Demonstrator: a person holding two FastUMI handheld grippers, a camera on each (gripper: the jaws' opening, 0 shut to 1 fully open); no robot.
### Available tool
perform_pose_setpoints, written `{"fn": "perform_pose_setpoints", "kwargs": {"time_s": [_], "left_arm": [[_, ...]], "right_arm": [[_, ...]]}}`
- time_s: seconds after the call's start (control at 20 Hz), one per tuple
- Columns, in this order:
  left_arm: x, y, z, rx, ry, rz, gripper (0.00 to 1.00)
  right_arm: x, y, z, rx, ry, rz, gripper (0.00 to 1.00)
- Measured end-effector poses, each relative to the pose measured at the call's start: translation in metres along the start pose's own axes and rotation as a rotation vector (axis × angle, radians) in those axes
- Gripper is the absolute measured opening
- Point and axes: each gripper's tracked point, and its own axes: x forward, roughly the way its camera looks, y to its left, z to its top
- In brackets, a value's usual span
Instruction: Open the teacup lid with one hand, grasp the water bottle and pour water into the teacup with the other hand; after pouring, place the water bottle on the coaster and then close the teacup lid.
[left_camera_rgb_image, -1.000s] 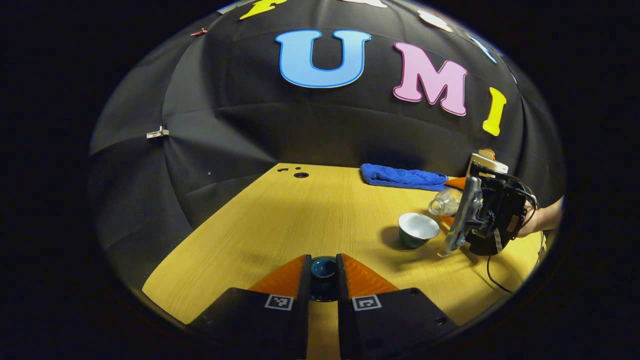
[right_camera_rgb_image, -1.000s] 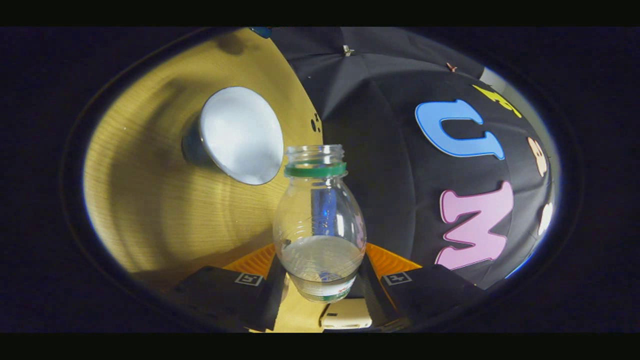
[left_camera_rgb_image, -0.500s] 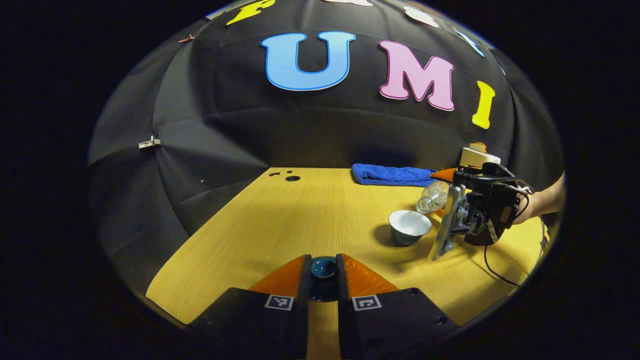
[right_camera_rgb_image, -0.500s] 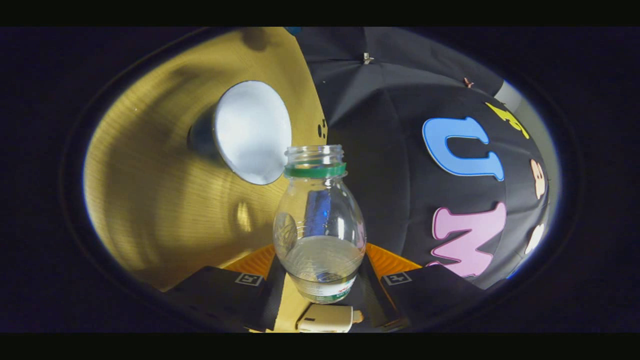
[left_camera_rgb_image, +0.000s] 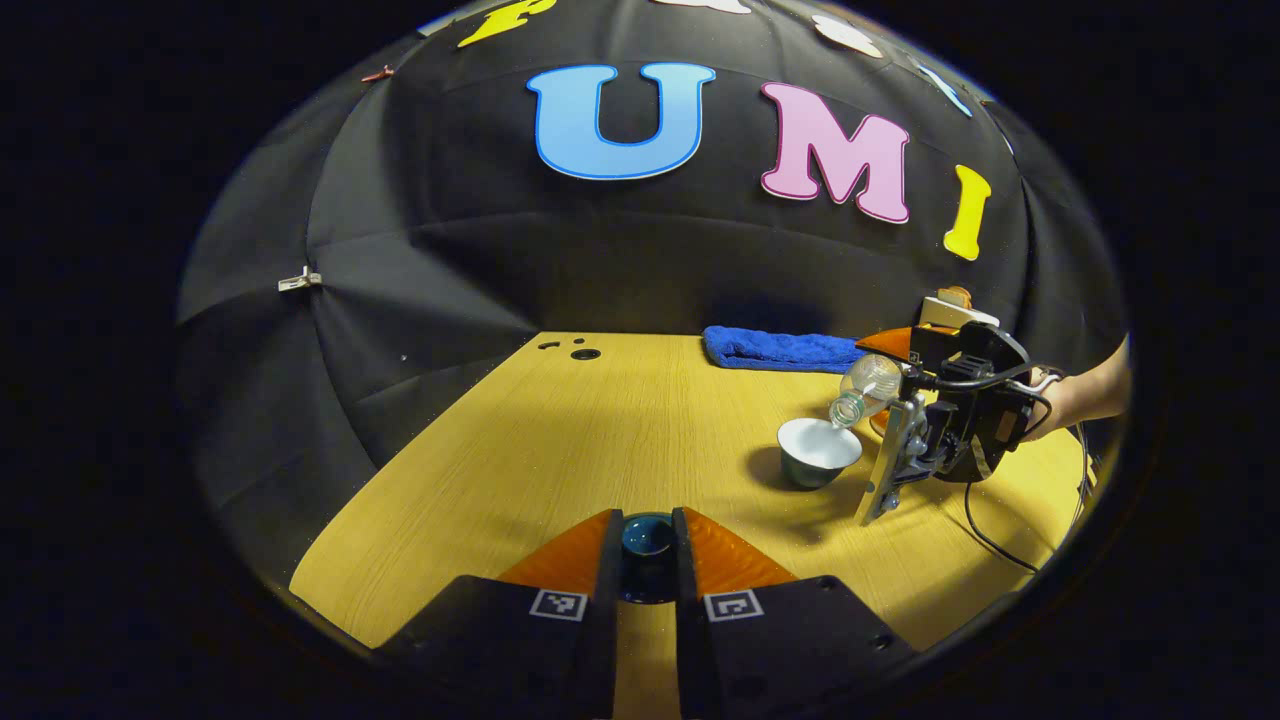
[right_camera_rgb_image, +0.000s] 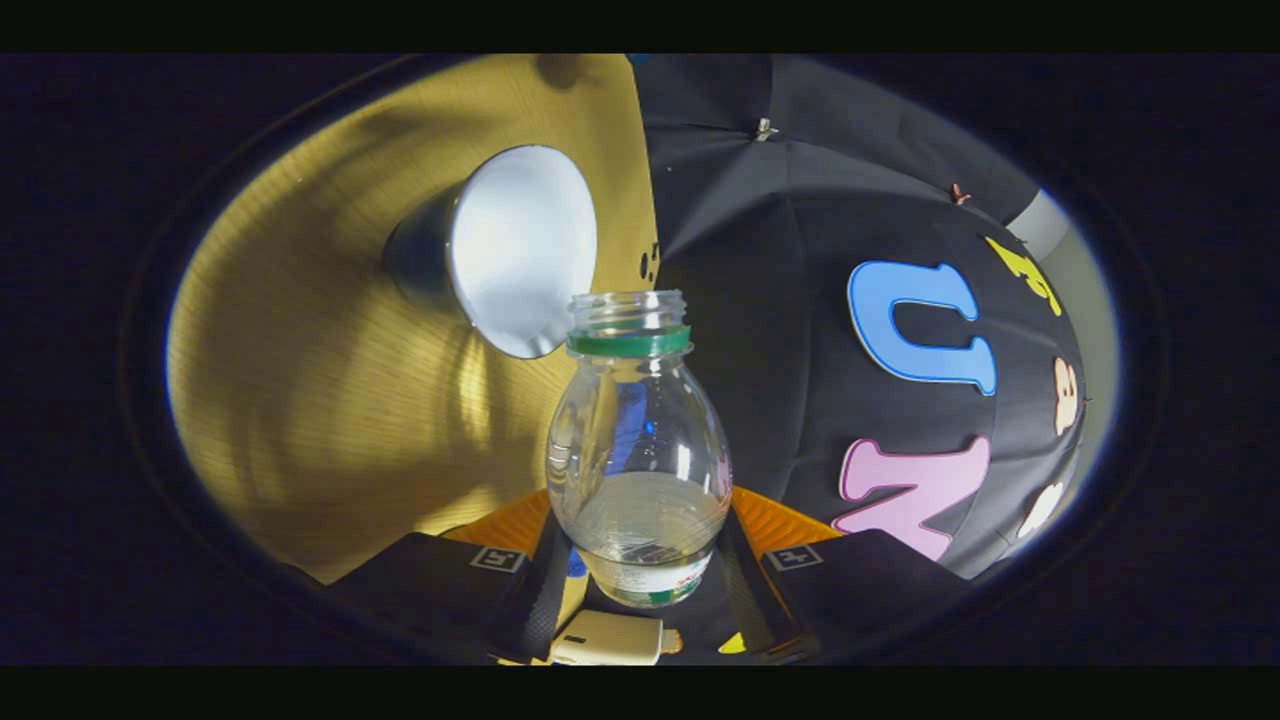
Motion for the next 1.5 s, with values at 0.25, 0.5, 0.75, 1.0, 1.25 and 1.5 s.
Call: {"fn": "perform_pose_setpoints", "kwargs": {"time_s": [0.25, 0.5, 0.75, 1.0, 1.25, 1.5], "left_arm": [[-0.001, 0.004, 0.001, -0.005, 0.002, 0.002, 0.28], [-0.001, 0.007, -0.001, -0.011, 0.007, 0.005, 0.28], [0.0, 0.007, 0.0, -0.013, 0.008, 0.006, 0.28], [0.003, 0.006, -0.005, -0.015, 0.013, 0.005, 0.28], [0.0, 0.007, -0.004, -0.033, 0.011, 0.002, 0.28], [-0.003, 0.011, -0.005, -0.03, 0.018, 0.004, 0.28]], "right_arm": [[0.001, 0.0, 0.002, -0.055, -0.02, -0.005, 0.71], [0.005, -0.004, -0.002, -0.084, -0.018, -0.014, 0.71], [0.007, -0.004, -0.005, -0.102, -0.012, -0.021, 0.71], [0.008, -0.005, 0.0, -0.134, -0.034, -0.033, 0.71], [0.011, -0.012, 0.005, -0.168, -0.056, -0.055, 0.71], [0.015, -0.02, 0.011, -0.202, -0.079, -0.076, 0.71]]}}
